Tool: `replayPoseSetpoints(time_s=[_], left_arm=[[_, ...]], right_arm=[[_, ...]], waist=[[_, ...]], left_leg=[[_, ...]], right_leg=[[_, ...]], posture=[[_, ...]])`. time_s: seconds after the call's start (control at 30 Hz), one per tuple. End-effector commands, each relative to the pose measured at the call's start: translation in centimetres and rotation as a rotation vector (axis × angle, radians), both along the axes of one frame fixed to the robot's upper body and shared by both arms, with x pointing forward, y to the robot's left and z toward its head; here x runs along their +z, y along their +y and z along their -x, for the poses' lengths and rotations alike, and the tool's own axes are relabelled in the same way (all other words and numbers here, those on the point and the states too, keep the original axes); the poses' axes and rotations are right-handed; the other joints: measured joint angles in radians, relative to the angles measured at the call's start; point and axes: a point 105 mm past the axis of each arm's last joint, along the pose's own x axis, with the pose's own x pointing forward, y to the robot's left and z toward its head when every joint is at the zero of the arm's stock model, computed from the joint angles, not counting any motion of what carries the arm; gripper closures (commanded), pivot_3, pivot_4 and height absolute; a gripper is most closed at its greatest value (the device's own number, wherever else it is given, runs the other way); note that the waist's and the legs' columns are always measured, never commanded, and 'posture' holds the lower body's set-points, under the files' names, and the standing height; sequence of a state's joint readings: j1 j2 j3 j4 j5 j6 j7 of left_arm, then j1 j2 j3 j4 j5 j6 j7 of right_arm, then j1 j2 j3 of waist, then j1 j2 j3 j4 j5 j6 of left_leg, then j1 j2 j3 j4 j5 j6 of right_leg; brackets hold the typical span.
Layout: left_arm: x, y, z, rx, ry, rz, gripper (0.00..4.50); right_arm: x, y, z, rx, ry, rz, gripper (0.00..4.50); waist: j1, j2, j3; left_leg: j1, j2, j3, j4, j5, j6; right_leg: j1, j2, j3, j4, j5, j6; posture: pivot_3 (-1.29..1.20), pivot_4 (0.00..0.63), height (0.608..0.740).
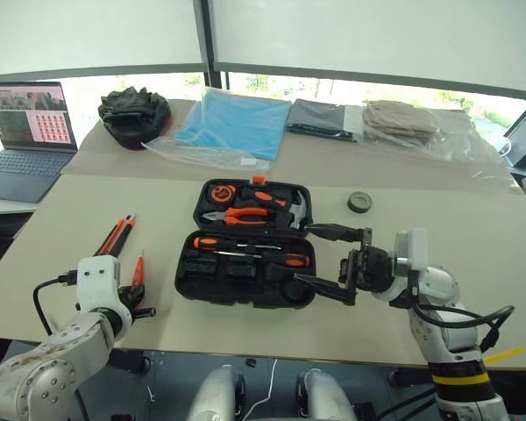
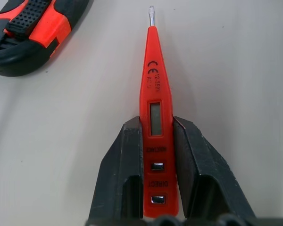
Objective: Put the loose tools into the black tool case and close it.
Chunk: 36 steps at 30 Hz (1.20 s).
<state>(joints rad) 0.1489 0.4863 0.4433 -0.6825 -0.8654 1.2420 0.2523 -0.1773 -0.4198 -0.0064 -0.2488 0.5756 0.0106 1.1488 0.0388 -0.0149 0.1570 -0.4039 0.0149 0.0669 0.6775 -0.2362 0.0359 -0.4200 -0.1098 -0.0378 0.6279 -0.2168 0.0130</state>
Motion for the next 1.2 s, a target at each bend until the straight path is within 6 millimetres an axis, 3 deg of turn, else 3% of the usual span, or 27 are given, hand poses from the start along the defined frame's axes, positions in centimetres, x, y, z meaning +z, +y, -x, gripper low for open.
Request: replayPoseSetpoints(time_s=[0.03,0.1,0.17,0.27,0.33,0.4,0.53,0.7,0.83,1.0,1.2], left_arm=[[-0.1,0.5,0.4,-0.068,0.009,0.023,4.05],[1.5,0.9,-0.1,-0.121,-0.072,0.021,4.05],[4.3,1.1,-0.9,-0.234,-0.216,0.002,4.05],[8.9,-0.5,-1.3,-0.562,-0.442,-0.069,4.05],[10.1,-1.7,-1.3,-0.784,-0.489,-0.139,4.05],[9.9,-1.8,-1.7,-0.895,-0.450,-0.205,4.05],[9.4,-5.1,-2.1,-1.391,-0.319,-0.338,4.05],[7.5,-6.3,-4.5,-1.617,-0.240,-0.474,4.05],[7.2,-7.6,-6.0,-1.689,-0.237,-0.473,4.05],[5.5,-7.9,-7.0,-1.743,-0.157,-0.517,4.05],[4.8,-7.6,-7.4,-1.712,-0.105,-0.549,4.05]], right_arm=[[0.9,0.2,0.4,0.013,-0.021,-0.010,0.00],[0.9,0.1,0.3,0.012,-0.016,-0.003,0.00],[0.9,0.0,0.3,0.011,-0.011,0.009,0.00],[1.2,-0.4,0.1,-0.009,-0.010,0.013,0.00],[1.5,-0.7,0.1,-0.023,-0.007,0.012,0.00],[1.8,-0.9,0.0,-0.038,-0.014,0.008,0.00],[1.7,-2.3,-0.3,-0.093,-0.036,0.067,0.00],[0.8,-2.2,0.7,-0.066,-0.006,0.140,0.00],[1.1,-2.3,1.1,-0.084,0.012,0.132,0.00],[0.7,-2.3,1.3,-0.109,0.017,0.135,0.00],[0.2,-2.1,1.8,-0.109,0.048,0.140,0.00]], waist=[[-0.003,0.000,0.000],[-0.005,0.000,0.000],[-0.006,-0.002,0.001],[-0.004,-0.007,0.004],[-0.002,-0.007,0.005],[-0.003,-0.007,0.005],[0.003,-0.006,0.006],[-0.004,-0.007,0.006],[-0.015,-0.008,0.007],[-0.023,-0.010,0.008],[-0.026,-0.010,0.008]], left_leg=[[0.000,0.000,0.000,0.000,0.000,0.000],[-0.001,0.001,0.000,0.000,0.000,0.000],[-0.001,0.001,0.000,0.000,0.000,0.000],[-0.004,0.002,0.000,0.000,-0.002,-0.004],[-0.006,0.002,0.000,-0.001,-0.004,-0.008],[-0.006,0.001,0.001,-0.001,-0.004,-0.007],[-0.008,0.001,0.002,-0.001,-0.004,-0.005],[-0.011,0.001,0.003,-0.001,-0.002,0.004],[-0.012,0.001,0.003,0.000,-0.003,0.004],[-0.012,0.001,0.002,0.000,-0.003,0.004],[-0.012,0.001,0.002,0.002,-0.003,0.004]], right_leg=[[0.000,0.000,0.000,0.000,0.000,0.000],[-0.001,0.000,0.000,0.000,-0.001,-0.001],[-0.002,0.000,0.000,0.000,-0.001,-0.002],[-0.004,0.001,-0.002,-0.001,-0.001,-0.003],[-0.006,0.001,-0.003,-0.002,-0.002,-0.004],[-0.006,-0.002,-0.003,-0.003,-0.002,-0.004],[-0.007,-0.001,-0.003,-0.004,-0.002,-0.002],[-0.007,0.002,-0.003,-0.006,0.001,0.005],[-0.007,0.006,-0.002,-0.005,0.001,0.008],[-0.007,0.005,-0.002,-0.004,0.000,0.009],[-0.005,0.005,-0.002,-0.004,0.000,0.011]], posture=[[0.00,0.150,0.740],[0.00,0.150,0.740],[0.00,0.150,0.740],[0.00,0.150,0.740],[0.00,0.150,0.740],[0.00,0.150,0.740],[0.00,0.150,0.740],[0.00,0.150,0.740],[0.00,0.150,0.740],[0.00,0.150,0.740],[0.00,0.150,0.740]])
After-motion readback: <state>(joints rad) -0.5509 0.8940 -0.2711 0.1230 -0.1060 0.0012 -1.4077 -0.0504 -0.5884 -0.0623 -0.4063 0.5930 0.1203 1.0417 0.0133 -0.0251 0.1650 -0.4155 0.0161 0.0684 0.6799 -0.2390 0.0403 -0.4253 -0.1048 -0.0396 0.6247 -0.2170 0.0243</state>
